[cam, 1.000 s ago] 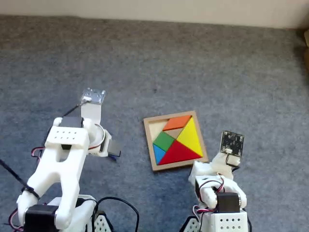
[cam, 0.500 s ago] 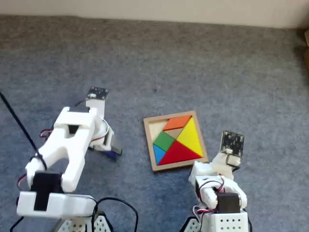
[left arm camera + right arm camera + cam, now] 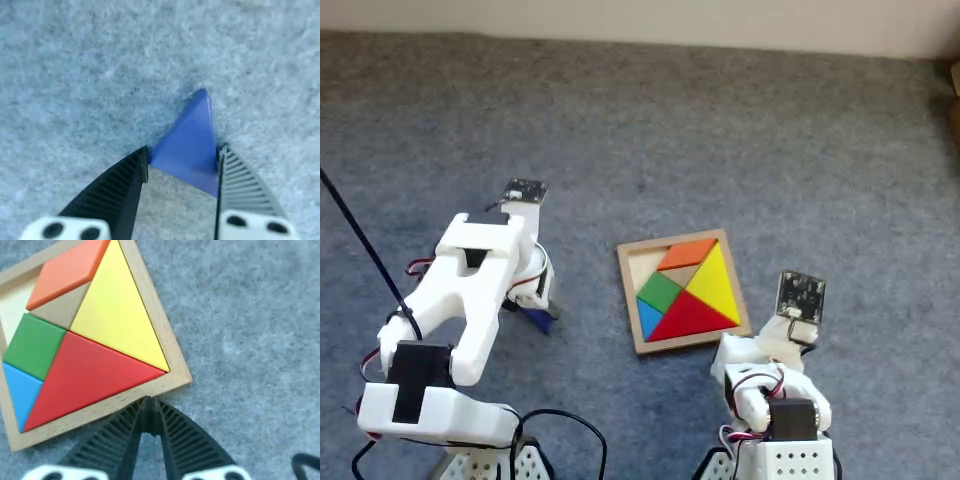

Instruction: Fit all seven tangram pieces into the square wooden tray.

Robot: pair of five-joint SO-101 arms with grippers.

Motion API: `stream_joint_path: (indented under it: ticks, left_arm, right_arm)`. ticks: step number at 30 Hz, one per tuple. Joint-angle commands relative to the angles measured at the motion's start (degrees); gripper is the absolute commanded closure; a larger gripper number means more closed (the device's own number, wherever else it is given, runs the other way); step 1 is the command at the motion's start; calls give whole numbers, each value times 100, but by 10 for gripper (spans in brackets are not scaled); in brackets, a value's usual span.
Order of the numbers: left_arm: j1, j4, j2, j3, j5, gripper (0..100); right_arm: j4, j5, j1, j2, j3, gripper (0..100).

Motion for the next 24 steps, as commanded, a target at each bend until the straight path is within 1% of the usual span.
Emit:
stream_joint_path:
  ticks: [1, 16, 20, 24]
  left_arm:
    - [-31, 44, -22, -215, 44, 786]
    - [-31, 35, -31, -224, 18, 791]
    - [-31, 0, -31, -259, 0, 844]
    - [-31, 0, -31, -268, 0, 849]
  right_arm:
    - [31, 26, 75, -101, 734, 992]
    - [31, 26, 75, -101, 734, 992]
    - [31, 26, 75, -101, 734, 992]
    - [31, 26, 75, -101, 734, 992]
